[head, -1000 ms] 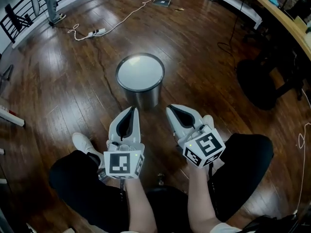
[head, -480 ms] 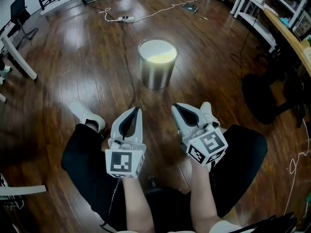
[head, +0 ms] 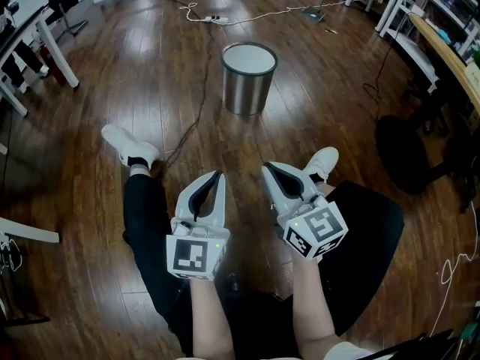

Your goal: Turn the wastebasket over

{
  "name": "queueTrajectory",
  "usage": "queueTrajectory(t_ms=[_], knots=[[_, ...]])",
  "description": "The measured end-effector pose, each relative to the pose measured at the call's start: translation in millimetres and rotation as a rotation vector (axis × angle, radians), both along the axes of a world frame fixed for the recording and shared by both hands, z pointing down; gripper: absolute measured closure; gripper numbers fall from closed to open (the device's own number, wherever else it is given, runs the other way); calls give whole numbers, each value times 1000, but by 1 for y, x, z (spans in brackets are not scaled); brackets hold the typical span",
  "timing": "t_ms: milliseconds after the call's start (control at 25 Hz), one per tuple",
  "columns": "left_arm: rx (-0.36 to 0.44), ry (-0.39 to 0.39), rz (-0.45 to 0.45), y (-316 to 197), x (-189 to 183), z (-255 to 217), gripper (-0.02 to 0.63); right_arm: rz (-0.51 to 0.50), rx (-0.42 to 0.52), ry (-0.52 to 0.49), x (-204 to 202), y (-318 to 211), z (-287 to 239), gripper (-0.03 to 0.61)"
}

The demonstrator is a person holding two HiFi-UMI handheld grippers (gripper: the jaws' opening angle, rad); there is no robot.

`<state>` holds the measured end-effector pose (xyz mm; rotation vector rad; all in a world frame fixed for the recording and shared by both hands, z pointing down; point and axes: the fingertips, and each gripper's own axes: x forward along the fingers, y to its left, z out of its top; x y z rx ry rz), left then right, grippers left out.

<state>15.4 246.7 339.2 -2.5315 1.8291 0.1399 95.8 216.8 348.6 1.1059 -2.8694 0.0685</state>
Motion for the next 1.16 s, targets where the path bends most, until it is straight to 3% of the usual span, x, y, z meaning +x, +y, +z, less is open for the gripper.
queueTrajectory(t_ms=[320, 520, 600, 760, 1000, 1160], knots=[[-10, -7, -66, 44, 29, -4, 597, -19, -7, -6, 46, 45, -3, 586], [76, -43, -100, 66, 34, -31, 597, 19, -25, -96, 76, 63, -21, 586], [79, -36, -87, 70, 48, -35, 597, 33, -21, -119, 92, 66, -24, 586], [83, -98, -28, 56, 88, -42, 597, 56, -21, -129, 118, 51, -27, 586], [80, -78, -21, 32, 85, -50, 597, 81, 25, -194, 128, 28, -56, 586], [133, -85, -34, 43, 70, -72, 597, 101, 50, -211, 130, 36, -70, 586]])
